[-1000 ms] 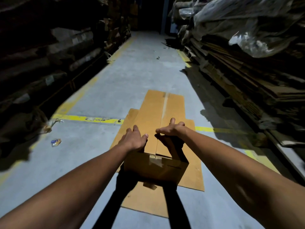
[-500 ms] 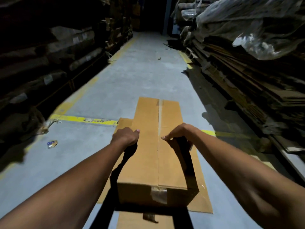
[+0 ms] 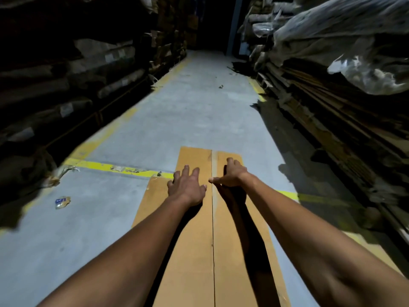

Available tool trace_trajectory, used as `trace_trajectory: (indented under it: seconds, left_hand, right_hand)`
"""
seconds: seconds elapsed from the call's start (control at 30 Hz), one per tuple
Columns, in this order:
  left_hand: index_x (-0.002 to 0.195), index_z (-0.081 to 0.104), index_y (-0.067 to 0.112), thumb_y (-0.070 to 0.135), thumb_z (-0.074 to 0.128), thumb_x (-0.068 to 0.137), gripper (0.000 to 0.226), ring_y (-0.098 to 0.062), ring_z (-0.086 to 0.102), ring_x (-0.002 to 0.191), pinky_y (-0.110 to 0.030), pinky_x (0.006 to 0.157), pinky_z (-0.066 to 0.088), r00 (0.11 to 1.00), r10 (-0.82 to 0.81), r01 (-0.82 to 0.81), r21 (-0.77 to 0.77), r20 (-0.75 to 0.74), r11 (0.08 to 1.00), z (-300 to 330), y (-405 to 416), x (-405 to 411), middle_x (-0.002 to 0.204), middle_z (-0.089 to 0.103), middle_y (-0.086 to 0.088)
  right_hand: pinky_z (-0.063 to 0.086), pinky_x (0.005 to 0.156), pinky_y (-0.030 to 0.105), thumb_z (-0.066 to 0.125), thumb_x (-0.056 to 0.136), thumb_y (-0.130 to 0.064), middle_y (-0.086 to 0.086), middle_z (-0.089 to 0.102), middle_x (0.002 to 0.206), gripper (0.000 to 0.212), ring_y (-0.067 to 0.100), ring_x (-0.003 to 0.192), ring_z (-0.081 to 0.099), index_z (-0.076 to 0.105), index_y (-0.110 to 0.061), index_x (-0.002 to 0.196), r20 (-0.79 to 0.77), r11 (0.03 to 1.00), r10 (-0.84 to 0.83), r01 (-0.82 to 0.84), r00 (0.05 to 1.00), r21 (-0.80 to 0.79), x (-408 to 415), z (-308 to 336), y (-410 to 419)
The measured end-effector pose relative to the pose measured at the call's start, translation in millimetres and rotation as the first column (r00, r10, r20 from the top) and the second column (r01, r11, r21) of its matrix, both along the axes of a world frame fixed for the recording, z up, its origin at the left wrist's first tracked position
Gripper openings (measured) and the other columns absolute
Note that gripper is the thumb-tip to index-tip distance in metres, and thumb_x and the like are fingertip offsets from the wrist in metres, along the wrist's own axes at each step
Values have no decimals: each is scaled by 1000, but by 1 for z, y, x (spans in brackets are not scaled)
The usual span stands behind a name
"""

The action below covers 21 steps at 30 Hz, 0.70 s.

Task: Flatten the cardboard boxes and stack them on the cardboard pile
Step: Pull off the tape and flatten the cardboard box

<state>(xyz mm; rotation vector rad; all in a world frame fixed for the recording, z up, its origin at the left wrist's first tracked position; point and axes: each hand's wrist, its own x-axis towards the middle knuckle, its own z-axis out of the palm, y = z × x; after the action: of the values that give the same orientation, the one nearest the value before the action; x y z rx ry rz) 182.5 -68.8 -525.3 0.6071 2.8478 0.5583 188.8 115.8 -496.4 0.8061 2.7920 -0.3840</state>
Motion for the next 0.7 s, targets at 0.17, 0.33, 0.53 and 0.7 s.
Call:
trace_trajectory:
  seconds: [0.17, 0.33, 0.53, 0.7]
  left_hand:
    - [161, 24, 36, 63, 37, 103, 65, -36, -2, 159, -67, 121, 11, 998, -6, 3, -39, -57, 999, -22, 22, -16, 174, 7, -3]
    - [153, 33, 50, 54, 32, 106, 48, -30, 5, 160, -65, 119, 14, 986, 5, -7, -8, -166, 1000, -29, 35, -41, 173, 16, 2]
    - [135, 53, 48, 41, 42, 100, 37, -18, 24, 150, -63, 109, 26, 961, 56, -36, 77, -272, 996, -32, 54, -64, 157, 39, 10]
    - [131, 60, 54, 41, 44, 95, 42, -17, 21, 153, -68, 113, 19, 964, 42, -22, 76, -262, 997, -32, 62, -73, 166, 30, 12]
  right_hand:
    - [38, 111, 62, 75, 51, -85, 10, 17, 165, 135, 47, 148, 27, 14, -26, 156, -24, 998, -47, 46, 999, -33, -40, -7, 17]
    - [40, 110, 60, 74, 50, -77, 22, 12, 161, 139, 53, 143, 33, 3, -30, 159, 30, 983, -131, 133, 991, -129, -61, -7, 25]
    - [39, 108, 63, 57, 44, -95, 19, 6, 166, 139, 56, 145, 29, 6, -34, 158, 51, 986, -120, 125, 991, -112, -71, -16, 29]
    - [38, 112, 60, 53, 28, -103, 21, 0, 168, 160, 54, 146, 31, -1, -33, 161, 37, 979, -72, 77, 997, -186, -70, -8, 37]
